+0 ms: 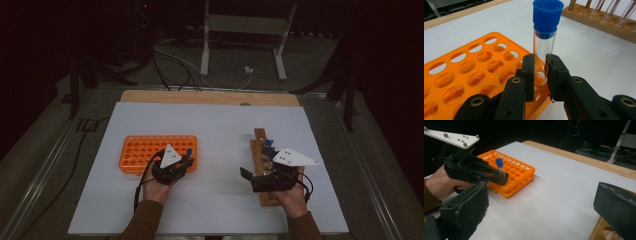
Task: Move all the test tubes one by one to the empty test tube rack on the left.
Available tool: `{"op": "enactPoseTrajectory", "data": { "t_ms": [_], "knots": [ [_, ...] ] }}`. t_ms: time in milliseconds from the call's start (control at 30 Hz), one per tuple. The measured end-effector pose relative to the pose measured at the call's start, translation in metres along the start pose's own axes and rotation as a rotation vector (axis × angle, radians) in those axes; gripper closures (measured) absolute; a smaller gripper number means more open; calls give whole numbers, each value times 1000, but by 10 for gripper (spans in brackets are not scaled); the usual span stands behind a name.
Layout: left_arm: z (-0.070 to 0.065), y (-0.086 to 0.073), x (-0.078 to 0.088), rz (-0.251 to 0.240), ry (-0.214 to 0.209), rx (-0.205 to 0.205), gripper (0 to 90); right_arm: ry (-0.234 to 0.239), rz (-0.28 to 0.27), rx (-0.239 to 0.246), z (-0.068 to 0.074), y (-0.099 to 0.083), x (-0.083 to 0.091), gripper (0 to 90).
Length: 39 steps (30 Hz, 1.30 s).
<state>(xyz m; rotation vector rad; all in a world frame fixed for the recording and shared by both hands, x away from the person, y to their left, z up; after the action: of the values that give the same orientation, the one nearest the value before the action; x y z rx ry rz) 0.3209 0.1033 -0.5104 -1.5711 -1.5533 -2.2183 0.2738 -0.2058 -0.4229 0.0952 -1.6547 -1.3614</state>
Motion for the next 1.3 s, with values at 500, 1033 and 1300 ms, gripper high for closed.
{"op": "enactPoseTrajectory", "data": {
  "t_ms": [500, 1033, 1300],
  "knots": [
    [11, 1, 15, -47, -56, 128, 412, 4, 3, -4, 0, 0, -3, 0],
    [25, -12, 80, -111, -22, 208, 5, -6, 9, -17, -3, -1, -5, 0],
    [36, -38, 104, -130, -12, 252, 6, -19, 6, -18, -5, -1, -4, 0]
  ]
}}
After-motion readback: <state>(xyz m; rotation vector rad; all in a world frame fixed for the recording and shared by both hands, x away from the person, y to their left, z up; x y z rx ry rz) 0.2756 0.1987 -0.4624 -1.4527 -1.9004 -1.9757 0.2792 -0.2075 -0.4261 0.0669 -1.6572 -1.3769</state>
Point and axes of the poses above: each handheld gripper's, and its own axes: x roughly backward along the jaws, y roughly out of its top, z roughly to its left, the point moved 2 cm from there along -x, roughly forward along the jaws, and after that the axes turned 15 degrees about z, right-handed, at the moved point
